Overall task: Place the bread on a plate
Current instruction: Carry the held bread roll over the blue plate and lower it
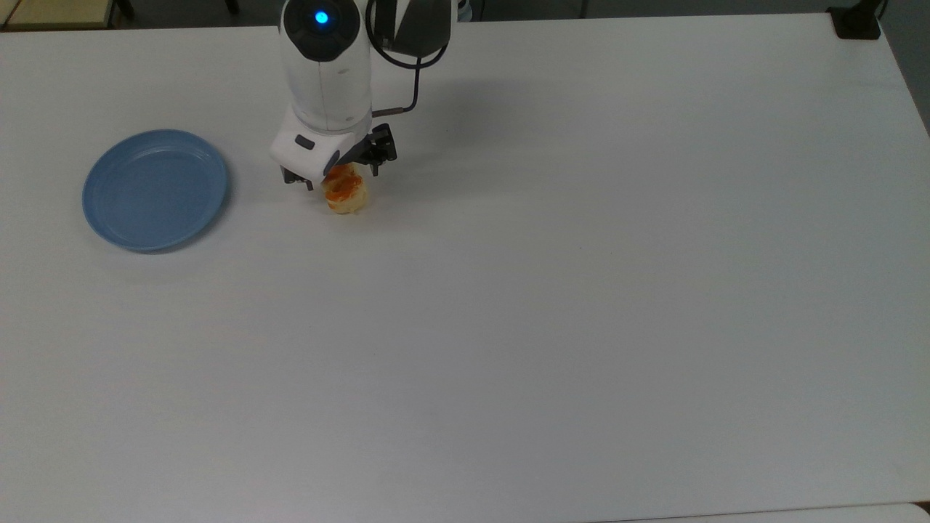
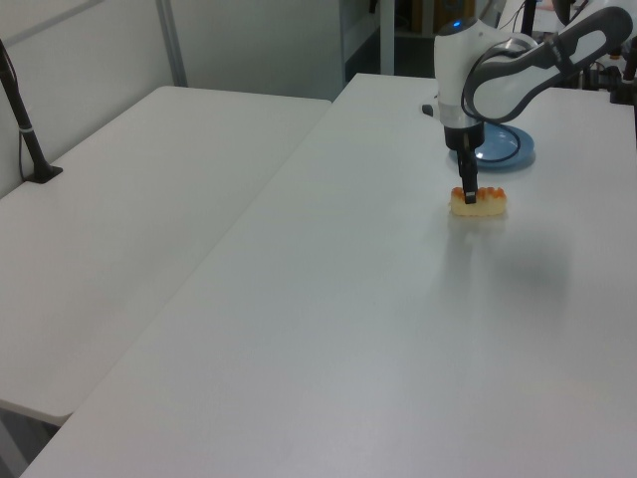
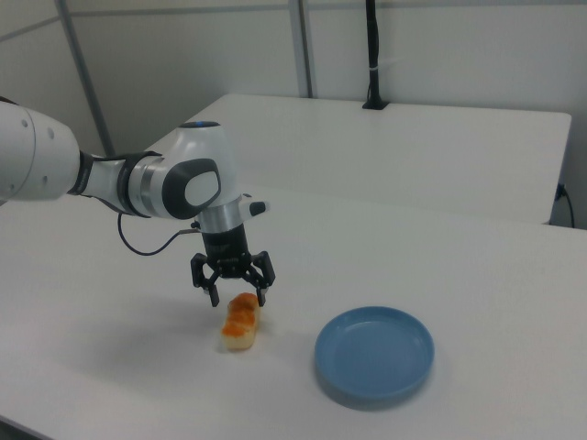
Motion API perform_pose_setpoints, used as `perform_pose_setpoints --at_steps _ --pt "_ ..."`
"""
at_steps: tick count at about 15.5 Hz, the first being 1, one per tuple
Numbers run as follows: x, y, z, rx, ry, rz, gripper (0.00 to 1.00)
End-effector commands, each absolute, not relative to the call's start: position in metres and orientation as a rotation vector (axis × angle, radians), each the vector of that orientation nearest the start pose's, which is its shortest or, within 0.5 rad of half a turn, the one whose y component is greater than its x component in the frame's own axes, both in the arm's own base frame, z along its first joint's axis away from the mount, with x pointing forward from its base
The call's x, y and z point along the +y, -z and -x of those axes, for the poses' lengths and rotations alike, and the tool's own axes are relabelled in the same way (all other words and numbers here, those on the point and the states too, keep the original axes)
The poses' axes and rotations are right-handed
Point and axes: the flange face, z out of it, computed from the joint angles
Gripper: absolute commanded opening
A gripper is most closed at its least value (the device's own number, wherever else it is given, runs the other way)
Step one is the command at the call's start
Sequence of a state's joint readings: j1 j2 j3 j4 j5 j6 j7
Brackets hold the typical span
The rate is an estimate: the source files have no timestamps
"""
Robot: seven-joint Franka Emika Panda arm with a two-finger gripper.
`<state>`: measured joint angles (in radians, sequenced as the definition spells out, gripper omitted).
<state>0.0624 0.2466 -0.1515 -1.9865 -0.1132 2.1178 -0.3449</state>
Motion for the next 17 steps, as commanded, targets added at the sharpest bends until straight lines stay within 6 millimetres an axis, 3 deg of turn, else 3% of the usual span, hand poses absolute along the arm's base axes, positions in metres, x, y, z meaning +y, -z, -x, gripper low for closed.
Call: perform_pose_setpoints --at_steps 1,4,5,8,12,17 --pt "-0.048 -0.317 -0.566 -0.541 -0.277 3.205 0.83" --pt "-0.055 -0.318 -0.566 -0.555 -0.283 3.207 0.32" --pt "-0.058 -0.321 -0.566 -0.561 -0.279 3.206 0.26" --pt "-0.087 -0.341 -0.567 -0.546 -0.231 3.213 0.25" --pt "-0.154 -0.377 -0.574 -0.464 -0.136 3.256 0.26" --pt "-0.229 -0.387 -0.566 -0.358 -0.036 3.282 0.28"
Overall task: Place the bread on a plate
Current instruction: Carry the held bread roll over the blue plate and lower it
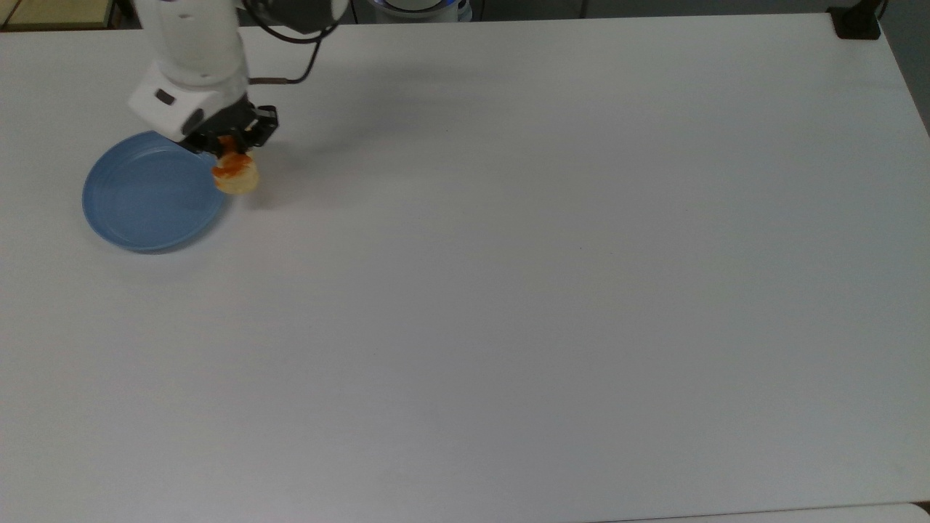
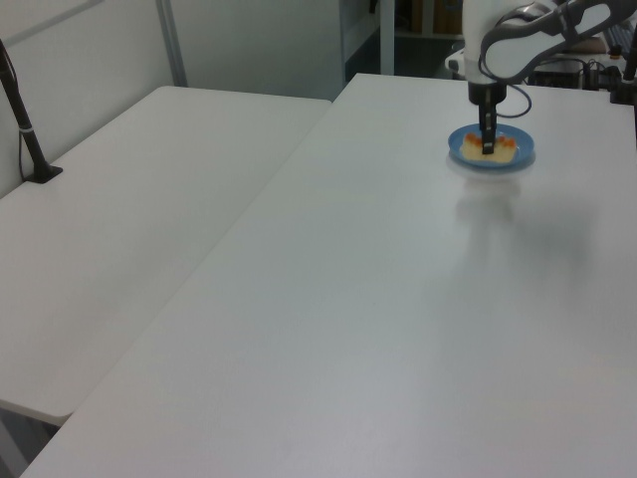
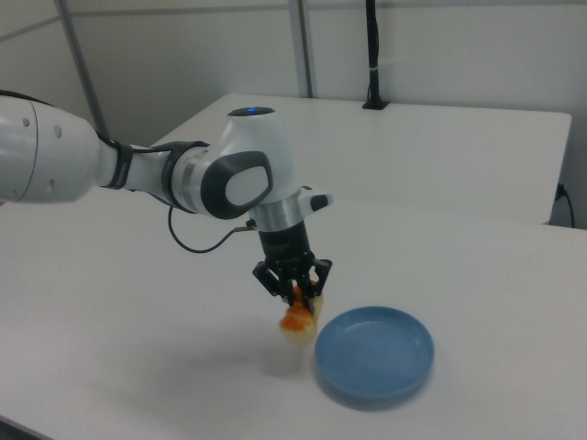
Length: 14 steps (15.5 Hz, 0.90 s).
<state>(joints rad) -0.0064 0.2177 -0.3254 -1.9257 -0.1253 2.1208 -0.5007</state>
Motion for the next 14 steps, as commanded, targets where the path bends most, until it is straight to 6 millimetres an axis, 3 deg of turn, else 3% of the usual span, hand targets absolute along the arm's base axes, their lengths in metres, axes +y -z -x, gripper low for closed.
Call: perform_pose_setpoints --at_steps 1,3,5,8,9,10,11,14 --pt "-0.242 -0.382 -0.567 -0.315 0.031 3.297 0.28" --pt "-0.263 -0.365 -0.572 -0.214 0.142 3.305 0.28" --pt "-0.29 -0.362 -0.574 -0.114 0.21 3.314 0.29" --pt "-0.296 -0.348 -0.578 -0.11 0.18 3.322 0.36" --pt "-0.296 -0.344 -0.578 -0.115 0.168 3.324 0.44" --pt "-0.295 -0.34 -0.579 -0.12 0.156 3.322 0.66" --pt "-0.295 -0.338 -0.578 -0.108 0.152 3.322 0.97" --pt "-0.295 -0.341 -0.578 -0.097 0.156 3.321 1.0"
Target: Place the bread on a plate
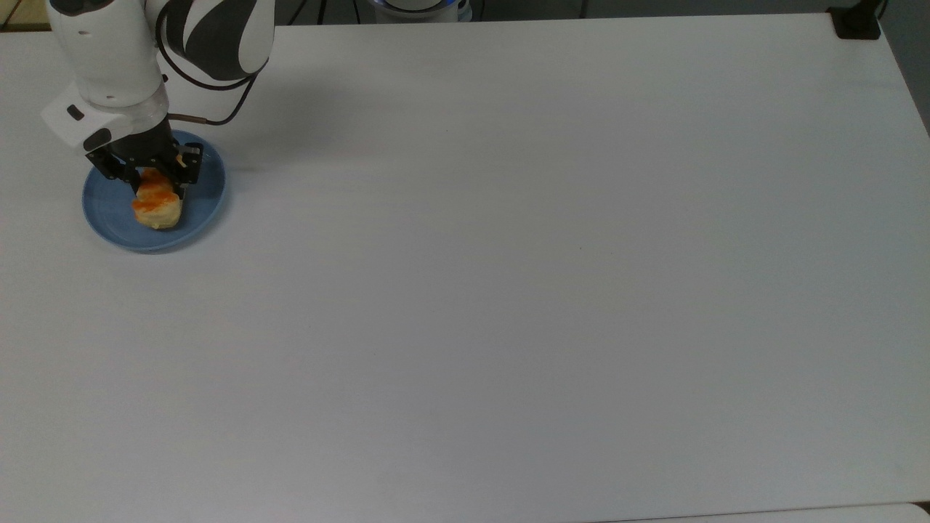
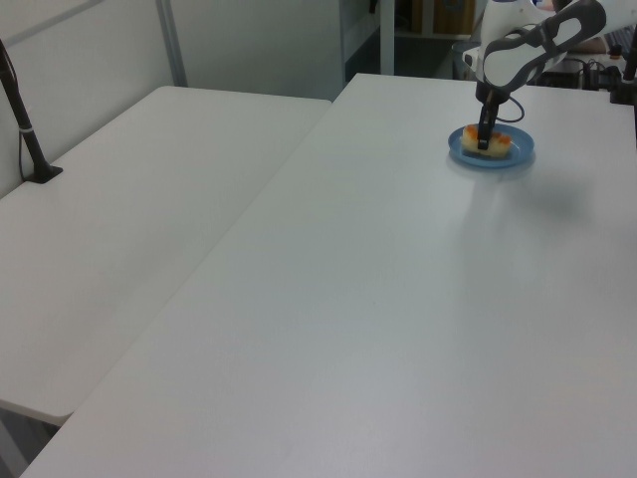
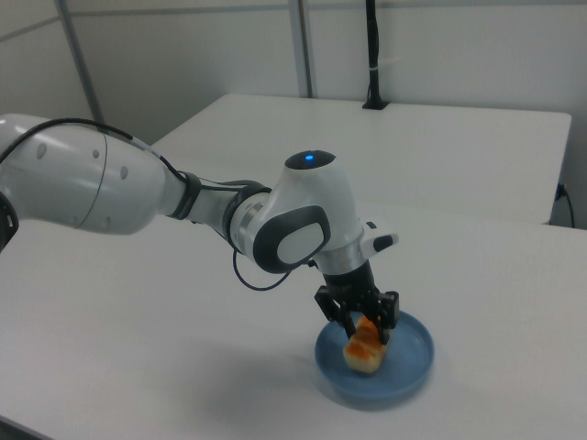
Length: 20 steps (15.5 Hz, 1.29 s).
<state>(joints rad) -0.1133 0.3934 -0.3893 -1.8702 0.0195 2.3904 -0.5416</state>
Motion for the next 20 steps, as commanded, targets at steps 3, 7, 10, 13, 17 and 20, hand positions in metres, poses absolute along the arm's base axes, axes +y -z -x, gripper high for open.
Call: perform_pose_setpoints --at_steps 3,7,10,13,17,20 --pt "-0.289 -0.366 -0.578 -0.069 0.204 3.309 1.0" --pt "-0.252 -0.425 -0.575 0.179 0.239 3.233 1.0" --pt "-0.198 -0.475 -0.572 0.191 0.137 3.163 1.0" --pt "-0.141 -0.532 -0.575 0.148 0.034 3.129 1.0" --pt "-0.067 -0.578 -0.571 0.059 -0.015 3.118 1.0" --pt "-0.036 -0.587 -0.564 -0.015 -0.046 3.128 1.0"
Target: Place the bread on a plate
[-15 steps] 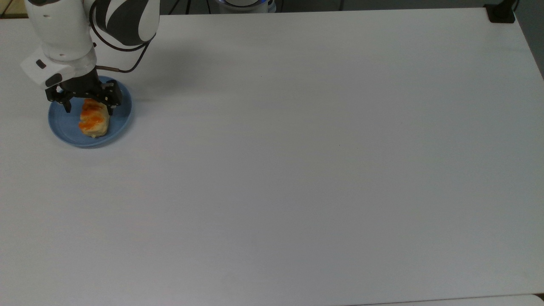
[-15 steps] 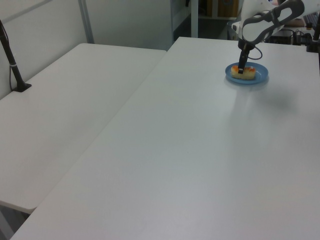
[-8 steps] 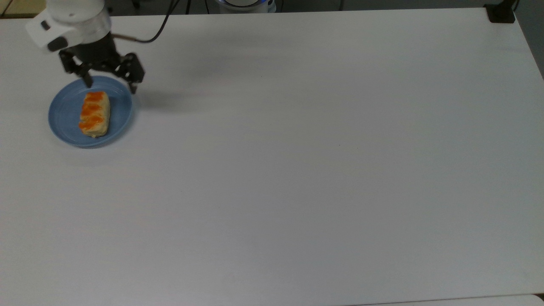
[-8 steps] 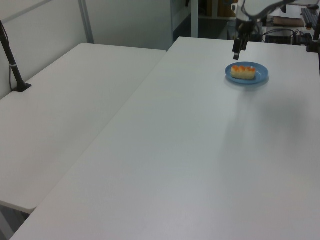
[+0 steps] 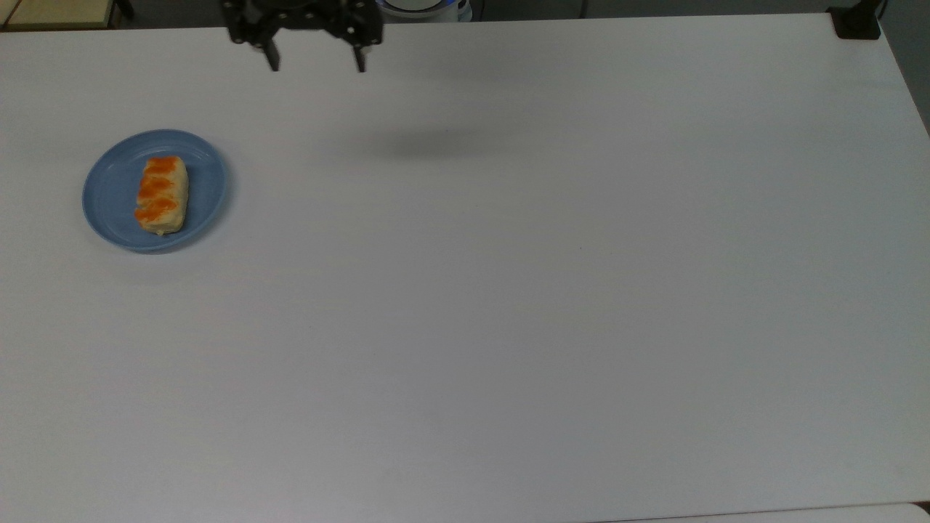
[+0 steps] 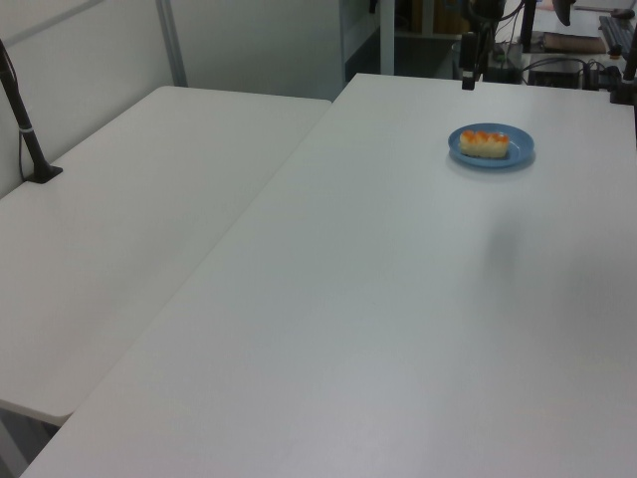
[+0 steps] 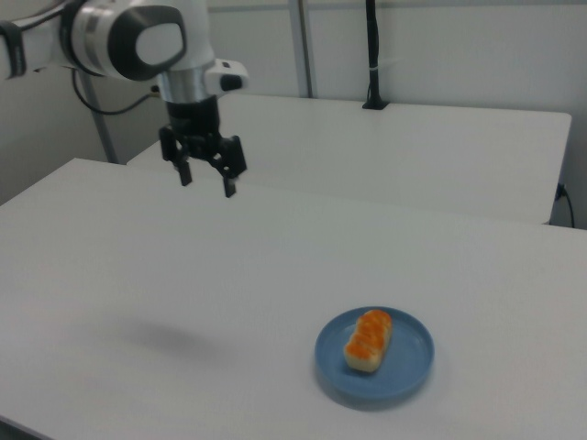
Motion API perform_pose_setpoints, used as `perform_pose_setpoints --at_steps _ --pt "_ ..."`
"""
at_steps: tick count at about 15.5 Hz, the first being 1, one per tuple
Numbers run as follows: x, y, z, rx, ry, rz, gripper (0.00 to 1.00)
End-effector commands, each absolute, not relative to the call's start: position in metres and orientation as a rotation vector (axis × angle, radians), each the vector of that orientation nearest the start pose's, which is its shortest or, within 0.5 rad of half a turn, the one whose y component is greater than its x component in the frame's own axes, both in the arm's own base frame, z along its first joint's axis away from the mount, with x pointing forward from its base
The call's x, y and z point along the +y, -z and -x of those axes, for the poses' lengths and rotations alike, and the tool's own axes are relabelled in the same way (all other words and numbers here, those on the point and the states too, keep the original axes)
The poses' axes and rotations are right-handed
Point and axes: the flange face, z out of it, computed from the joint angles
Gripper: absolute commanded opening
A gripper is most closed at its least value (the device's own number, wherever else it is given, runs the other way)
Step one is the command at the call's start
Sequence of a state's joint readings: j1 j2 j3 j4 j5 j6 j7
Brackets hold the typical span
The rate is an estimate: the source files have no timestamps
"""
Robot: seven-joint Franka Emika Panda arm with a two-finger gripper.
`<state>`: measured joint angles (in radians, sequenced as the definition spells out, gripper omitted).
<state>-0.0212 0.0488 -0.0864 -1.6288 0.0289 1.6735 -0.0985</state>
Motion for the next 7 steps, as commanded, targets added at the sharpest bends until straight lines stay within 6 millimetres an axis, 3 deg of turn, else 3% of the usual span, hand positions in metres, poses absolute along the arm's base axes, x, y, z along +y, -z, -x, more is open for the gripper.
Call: perform_pose_setpoints --at_steps 1,2,7 --pt "-0.0229 -0.5871 -0.564 -0.051 -0.047 3.128 1.0" --pt "-0.0139 -0.5887 -0.564 -0.078 -0.043 3.134 1.0" --pt "-0.0154 -0.5854 -0.566 -0.08 -0.041 3.142 1.0"
